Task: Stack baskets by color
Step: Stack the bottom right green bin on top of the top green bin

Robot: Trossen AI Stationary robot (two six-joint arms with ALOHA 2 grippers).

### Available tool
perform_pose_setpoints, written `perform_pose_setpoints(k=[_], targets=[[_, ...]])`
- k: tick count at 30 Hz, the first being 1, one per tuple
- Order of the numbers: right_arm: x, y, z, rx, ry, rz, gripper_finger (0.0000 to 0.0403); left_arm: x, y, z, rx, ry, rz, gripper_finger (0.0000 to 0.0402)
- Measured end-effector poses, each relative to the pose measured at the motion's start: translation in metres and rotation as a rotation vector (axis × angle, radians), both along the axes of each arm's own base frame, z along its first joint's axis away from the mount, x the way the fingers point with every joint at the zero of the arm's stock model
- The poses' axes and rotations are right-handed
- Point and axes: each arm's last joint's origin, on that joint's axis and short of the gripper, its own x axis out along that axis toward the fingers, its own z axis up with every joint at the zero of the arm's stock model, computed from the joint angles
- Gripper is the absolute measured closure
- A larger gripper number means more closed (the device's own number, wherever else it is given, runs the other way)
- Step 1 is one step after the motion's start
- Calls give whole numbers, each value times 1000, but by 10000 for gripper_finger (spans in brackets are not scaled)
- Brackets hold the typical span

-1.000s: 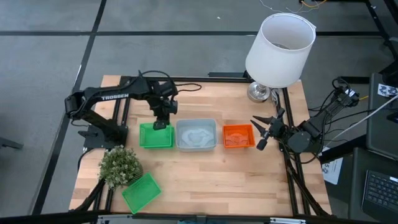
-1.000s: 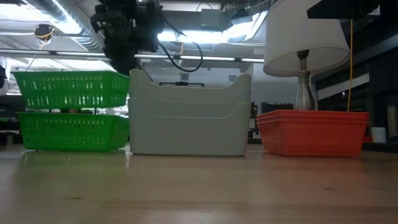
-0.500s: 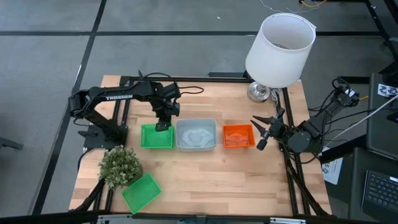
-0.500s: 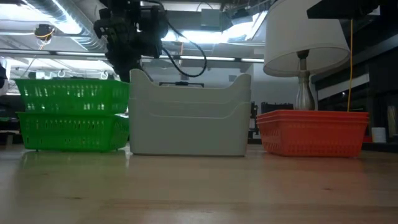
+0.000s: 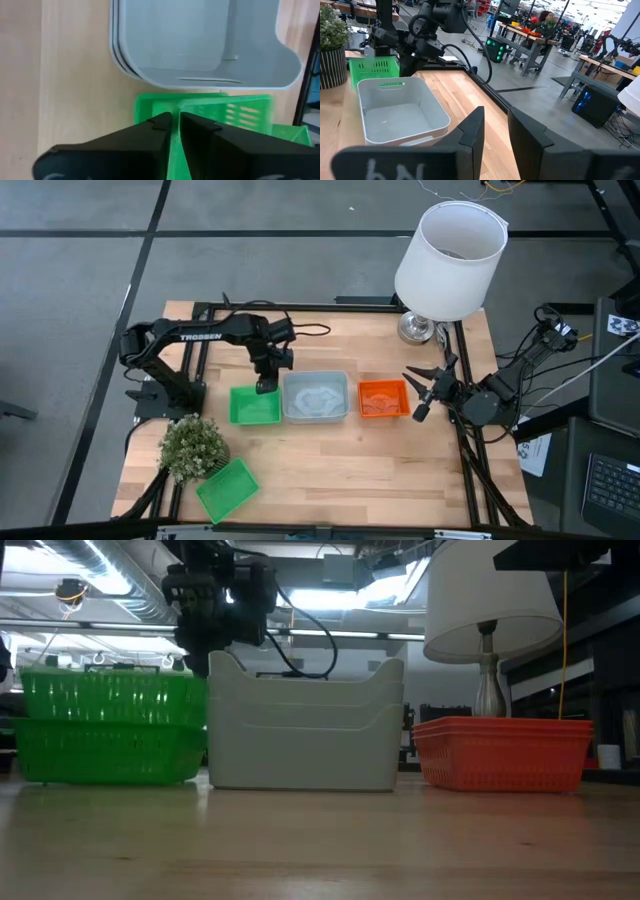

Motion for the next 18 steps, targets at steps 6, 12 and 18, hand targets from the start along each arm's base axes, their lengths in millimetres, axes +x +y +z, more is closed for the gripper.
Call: perform_pose_setpoints(k=[6,12,18], targets=[[0,0,0,0,0,0,315,0,0,0,17,6,6,353],[0,0,0,0,0,0,315,-2,-1,7,-33,0,68,347],[0,0,0,0,1,0,315,0,-14,39,-170,-43,99,347]])
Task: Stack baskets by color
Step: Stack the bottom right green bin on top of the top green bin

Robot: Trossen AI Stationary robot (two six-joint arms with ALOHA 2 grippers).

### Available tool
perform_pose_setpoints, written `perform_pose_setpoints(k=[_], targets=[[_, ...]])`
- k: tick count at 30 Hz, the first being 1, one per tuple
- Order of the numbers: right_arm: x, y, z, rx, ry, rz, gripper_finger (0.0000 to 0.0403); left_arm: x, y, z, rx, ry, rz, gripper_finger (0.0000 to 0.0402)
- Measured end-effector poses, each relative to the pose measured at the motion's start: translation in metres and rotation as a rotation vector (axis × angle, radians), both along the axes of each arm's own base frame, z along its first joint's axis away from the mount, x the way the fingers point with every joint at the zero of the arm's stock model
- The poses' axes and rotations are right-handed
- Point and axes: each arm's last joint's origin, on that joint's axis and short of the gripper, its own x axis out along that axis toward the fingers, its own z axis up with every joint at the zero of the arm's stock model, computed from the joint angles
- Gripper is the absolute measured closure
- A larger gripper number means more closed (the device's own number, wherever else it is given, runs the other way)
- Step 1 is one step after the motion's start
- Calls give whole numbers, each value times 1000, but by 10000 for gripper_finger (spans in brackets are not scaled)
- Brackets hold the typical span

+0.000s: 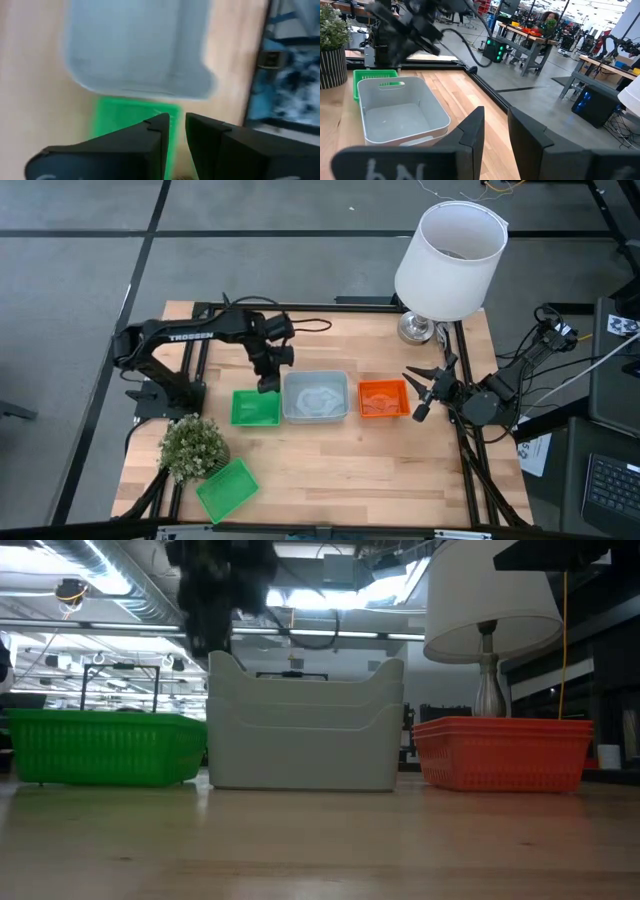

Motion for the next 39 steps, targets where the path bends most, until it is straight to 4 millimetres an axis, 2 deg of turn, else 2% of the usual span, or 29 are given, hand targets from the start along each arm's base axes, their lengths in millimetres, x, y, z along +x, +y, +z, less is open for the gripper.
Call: perform_pose_setpoints(k=[6,11,18,21,26,33,39], targets=[[0,0,-1,-8,10,0,315,-10,-40,38,-120,111,-23,349],[0,0,-1,-8,11,0,315,-26,-96,63,-109,172,10,357],[0,0,-1,-6,9,0,315,-48,-185,65,118,152,109,345],[0,0,-1,6,1,-2,315,-55,-215,61,151,114,130,331],[0,0,-1,35,-18,-6,315,-58,-245,50,204,74,172,313],[0,0,-1,39,-20,-6,315,-48,-261,25,255,166,144,300],[0,0,-1,56,-30,-7,315,-32,-277,-12,383,231,-60,299]])
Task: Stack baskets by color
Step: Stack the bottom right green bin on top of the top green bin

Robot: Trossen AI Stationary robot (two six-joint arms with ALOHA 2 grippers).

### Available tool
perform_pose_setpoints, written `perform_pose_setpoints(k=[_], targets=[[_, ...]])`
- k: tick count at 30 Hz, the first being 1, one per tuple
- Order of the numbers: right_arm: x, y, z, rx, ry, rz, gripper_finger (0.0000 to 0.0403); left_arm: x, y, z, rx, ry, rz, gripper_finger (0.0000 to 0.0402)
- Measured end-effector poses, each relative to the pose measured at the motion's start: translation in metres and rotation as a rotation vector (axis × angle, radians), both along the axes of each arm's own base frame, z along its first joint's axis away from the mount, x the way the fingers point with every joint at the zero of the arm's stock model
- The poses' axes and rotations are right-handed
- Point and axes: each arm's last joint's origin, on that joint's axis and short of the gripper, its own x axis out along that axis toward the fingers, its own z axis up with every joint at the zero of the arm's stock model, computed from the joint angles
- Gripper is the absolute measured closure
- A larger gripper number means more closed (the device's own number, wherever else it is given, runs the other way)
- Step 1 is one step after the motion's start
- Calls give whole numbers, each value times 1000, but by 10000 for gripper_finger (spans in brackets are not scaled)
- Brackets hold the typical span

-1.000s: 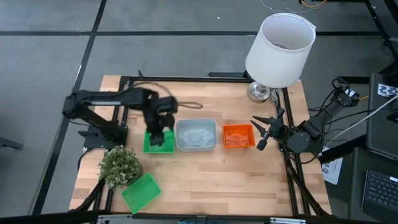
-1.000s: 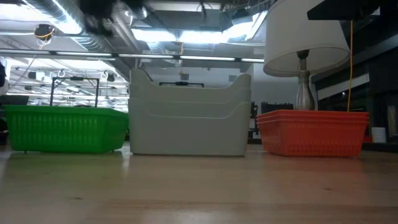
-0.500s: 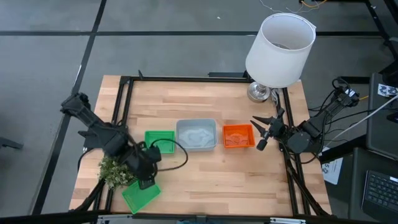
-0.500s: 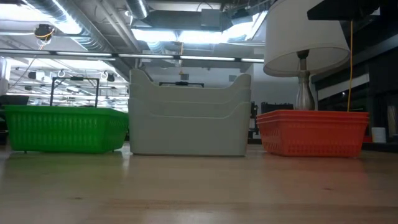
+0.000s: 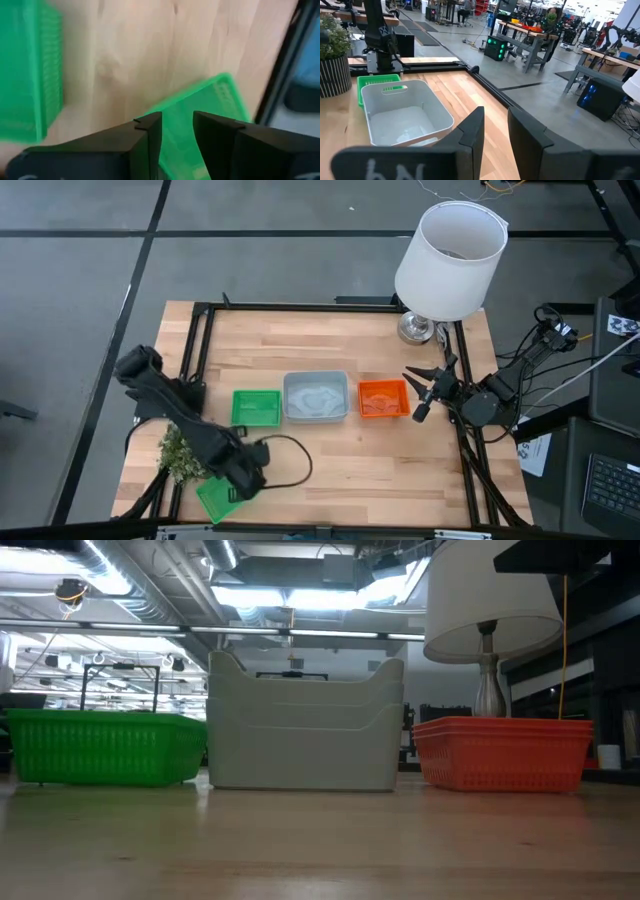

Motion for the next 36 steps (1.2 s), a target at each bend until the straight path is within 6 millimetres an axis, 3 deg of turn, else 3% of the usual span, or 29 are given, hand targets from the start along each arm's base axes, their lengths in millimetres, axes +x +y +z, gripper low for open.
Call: perform_pose_setpoints(k=[6,11,36], targets=[[0,0,0,3,-2,0,315,11,-15,-40,45,135,-335,304],[0,0,0,19,-12,-3,315,15,-19,-58,92,170,-482,305],[0,1,-2,43,1,34,315,23,-24,-57,97,57,-498,305]])
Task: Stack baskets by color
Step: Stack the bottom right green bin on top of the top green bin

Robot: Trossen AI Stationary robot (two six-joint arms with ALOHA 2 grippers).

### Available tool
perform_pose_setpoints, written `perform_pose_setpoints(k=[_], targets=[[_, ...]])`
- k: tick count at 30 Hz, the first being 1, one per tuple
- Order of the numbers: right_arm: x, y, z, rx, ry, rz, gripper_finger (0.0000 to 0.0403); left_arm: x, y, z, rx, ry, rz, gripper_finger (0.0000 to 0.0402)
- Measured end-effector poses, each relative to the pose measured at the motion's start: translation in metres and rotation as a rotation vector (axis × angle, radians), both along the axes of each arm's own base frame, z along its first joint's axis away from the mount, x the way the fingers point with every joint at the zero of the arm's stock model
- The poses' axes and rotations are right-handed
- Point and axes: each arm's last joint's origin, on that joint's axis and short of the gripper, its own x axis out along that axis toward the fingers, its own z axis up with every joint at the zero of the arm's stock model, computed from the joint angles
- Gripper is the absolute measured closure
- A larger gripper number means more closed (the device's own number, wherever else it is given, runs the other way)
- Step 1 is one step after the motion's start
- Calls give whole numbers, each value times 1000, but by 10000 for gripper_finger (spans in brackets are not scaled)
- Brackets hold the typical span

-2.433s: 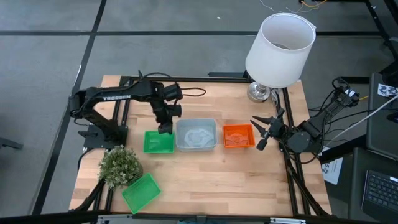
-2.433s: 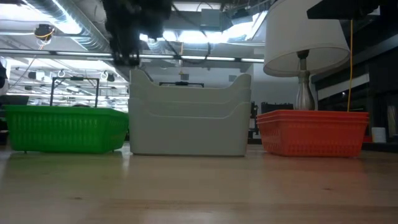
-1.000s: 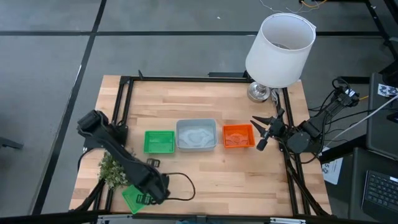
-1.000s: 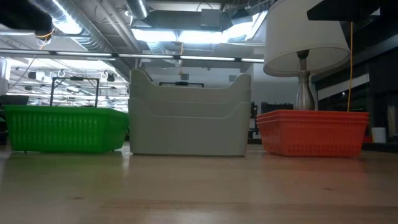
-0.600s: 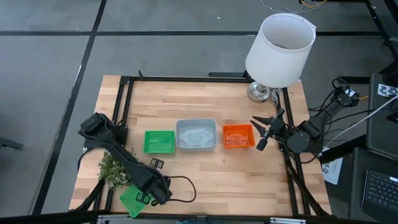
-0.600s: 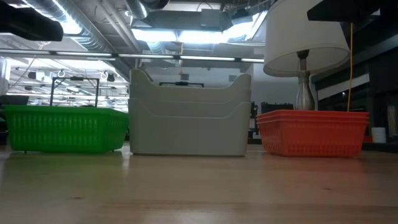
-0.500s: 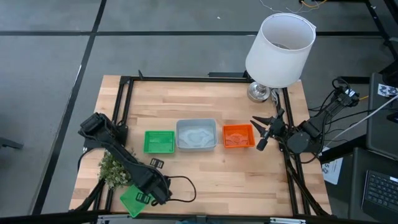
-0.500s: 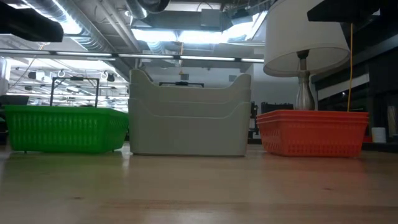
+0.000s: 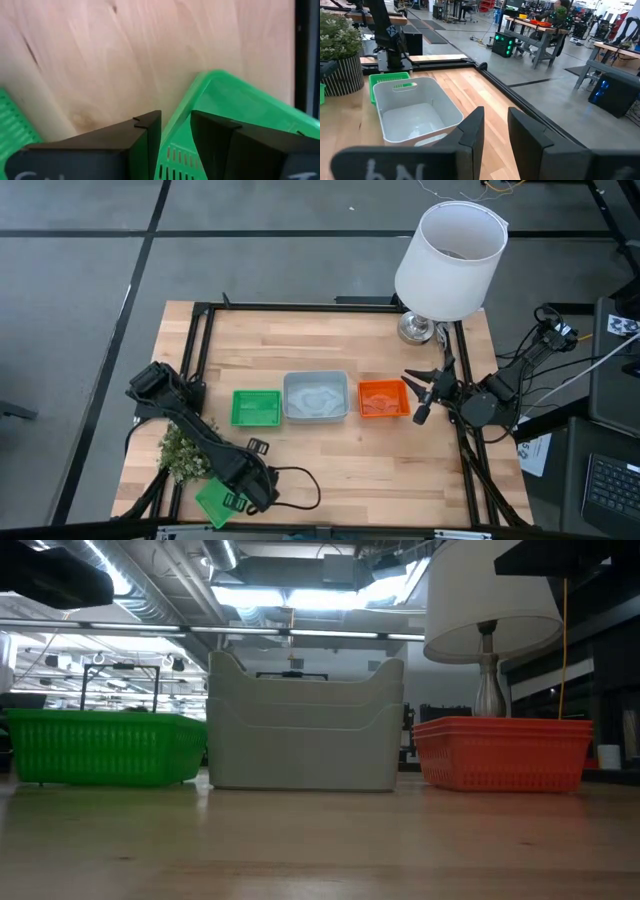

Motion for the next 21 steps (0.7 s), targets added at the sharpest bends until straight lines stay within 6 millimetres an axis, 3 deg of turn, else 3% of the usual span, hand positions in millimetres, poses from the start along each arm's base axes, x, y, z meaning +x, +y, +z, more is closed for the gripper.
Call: perform_pose_setpoints(k=[4,12,21], targets=[[0,0,0,0,0,0,315,1,-2,-2,-38,-2,-4,305],[0,0,0,0,0,0,315,-3,6,-26,-14,4,3,305],[0,0,0,-3,2,0,315,18,15,-29,-17,-167,61,324]])
